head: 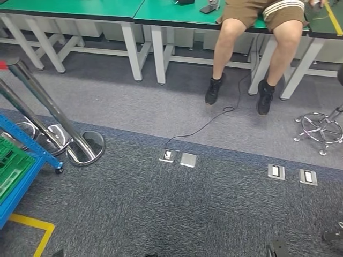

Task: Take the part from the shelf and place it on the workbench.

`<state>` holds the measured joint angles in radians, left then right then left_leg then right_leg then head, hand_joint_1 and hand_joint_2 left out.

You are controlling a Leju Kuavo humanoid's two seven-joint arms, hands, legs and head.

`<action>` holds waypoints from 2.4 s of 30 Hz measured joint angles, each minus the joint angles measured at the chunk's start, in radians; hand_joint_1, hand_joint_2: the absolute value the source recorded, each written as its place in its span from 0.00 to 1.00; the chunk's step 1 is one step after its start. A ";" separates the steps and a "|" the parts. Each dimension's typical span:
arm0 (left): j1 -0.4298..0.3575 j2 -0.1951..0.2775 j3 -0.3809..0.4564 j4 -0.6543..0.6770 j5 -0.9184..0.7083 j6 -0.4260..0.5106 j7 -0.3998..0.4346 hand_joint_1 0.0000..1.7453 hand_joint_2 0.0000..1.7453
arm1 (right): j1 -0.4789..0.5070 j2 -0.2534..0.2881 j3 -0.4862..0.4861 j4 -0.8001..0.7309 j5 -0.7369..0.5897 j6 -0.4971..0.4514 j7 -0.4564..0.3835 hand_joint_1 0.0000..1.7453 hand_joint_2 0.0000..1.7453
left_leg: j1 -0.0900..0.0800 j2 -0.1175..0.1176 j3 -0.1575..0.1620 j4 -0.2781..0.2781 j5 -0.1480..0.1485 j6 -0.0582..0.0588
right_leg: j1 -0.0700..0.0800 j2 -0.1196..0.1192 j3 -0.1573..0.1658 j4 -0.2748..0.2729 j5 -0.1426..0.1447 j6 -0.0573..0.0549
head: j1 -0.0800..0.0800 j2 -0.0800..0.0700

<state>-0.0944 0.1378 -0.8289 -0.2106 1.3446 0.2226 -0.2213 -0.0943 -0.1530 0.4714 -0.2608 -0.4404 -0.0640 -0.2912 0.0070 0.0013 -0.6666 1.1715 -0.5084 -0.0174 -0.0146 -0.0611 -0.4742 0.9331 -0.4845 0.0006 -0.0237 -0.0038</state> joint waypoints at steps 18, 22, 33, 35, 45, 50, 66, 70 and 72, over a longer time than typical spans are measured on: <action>-0.003 -0.002 0.000 0.000 -0.001 0.008 0.013 0.00 0.00 | 0.008 0.005 -0.001 0.012 -0.016 0.013 0.018 0.00 0.00 | -0.020 -0.092 0.119 -0.216 0.062 0.052 | 0.005 0.131 -0.037 0.068 -0.016 0.018 | 0.042 0.000; 0.000 -0.002 0.000 0.000 -0.002 0.010 0.013 0.00 0.00 | 0.009 0.006 -0.001 0.015 -0.019 0.013 0.020 0.00 0.00 | -0.015 -0.128 0.102 -0.212 0.070 0.031 | 0.005 0.127 -0.003 0.007 -0.009 0.007 | 0.042 0.000; -0.004 0.002 0.000 0.000 0.002 0.011 0.014 0.00 0.00 | 0.011 0.013 -0.002 0.019 -0.027 0.015 0.027 0.00 0.00 | 0.004 0.050 0.085 -0.165 0.056 -0.009 | -0.001 -0.015 0.016 -0.011 -0.012 0.006 | -0.009 0.000; -0.007 0.002 0.000 0.000 0.002 0.011 0.014 0.00 0.00 | 0.009 0.013 -0.002 0.019 -0.027 0.016 0.029 0.00 0.00 | -0.002 0.068 0.114 -0.222 0.065 0.002 | 0.004 -0.034 0.022 -0.011 -0.019 0.018 | -0.010 0.000; -0.005 0.004 0.000 0.000 -0.002 0.012 0.025 0.00 0.00 | 0.010 0.013 -0.002 0.024 -0.040 0.018 0.036 0.00 0.00 | -0.003 -0.042 0.124 -0.228 0.066 0.041 | -0.005 0.060 -0.120 0.293 -0.140 0.040 | 0.032 0.000; -0.007 0.004 -0.001 0.000 -0.001 0.014 0.031 0.00 0.00 | 0.011 0.013 -0.002 0.026 -0.041 0.019 0.038 0.00 0.00 | -0.002 -0.103 0.119 -0.219 0.063 0.024 | -0.008 0.149 -0.019 0.025 -0.014 0.027 | 0.047 0.000; -0.008 0.011 -0.001 0.001 -0.010 0.020 0.036 0.00 0.00 | 0.012 0.016 -0.001 0.027 -0.053 0.024 0.039 0.00 0.00 | -0.012 0.052 0.111 -0.221 0.065 0.008 | 0.005 -0.035 0.018 0.000 -0.032 0.013 | -0.012 0.000; -0.004 0.011 -0.001 0.001 -0.015 0.021 0.041 0.00 0.00 | 0.009 0.016 -0.001 0.026 -0.060 0.025 0.038 0.00 0.00 | -0.003 0.017 0.119 -0.233 0.070 0.034 | 0.001 0.005 0.004 0.054 -0.077 0.031 | 0.001 0.000; -0.005 0.010 -0.001 0.001 -0.015 0.022 0.042 0.00 0.00 | 0.012 0.016 -0.001 0.026 -0.061 0.025 0.038 0.00 0.00 | -0.001 0.000 0.121 -0.235 0.070 0.042 | 0.000 0.048 -0.062 0.195 -0.147 0.034 | 0.013 0.000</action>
<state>-0.0992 0.1481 -0.8301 -0.2098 1.3298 0.2441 -0.1793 -0.0827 -0.1373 0.4700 -0.2345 -0.5015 -0.0393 -0.2530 0.0058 0.0010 -0.5457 0.9364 -0.4388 0.0244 -0.0145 -0.0131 -0.5359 1.1277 -0.6313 0.0350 -0.0105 -0.0038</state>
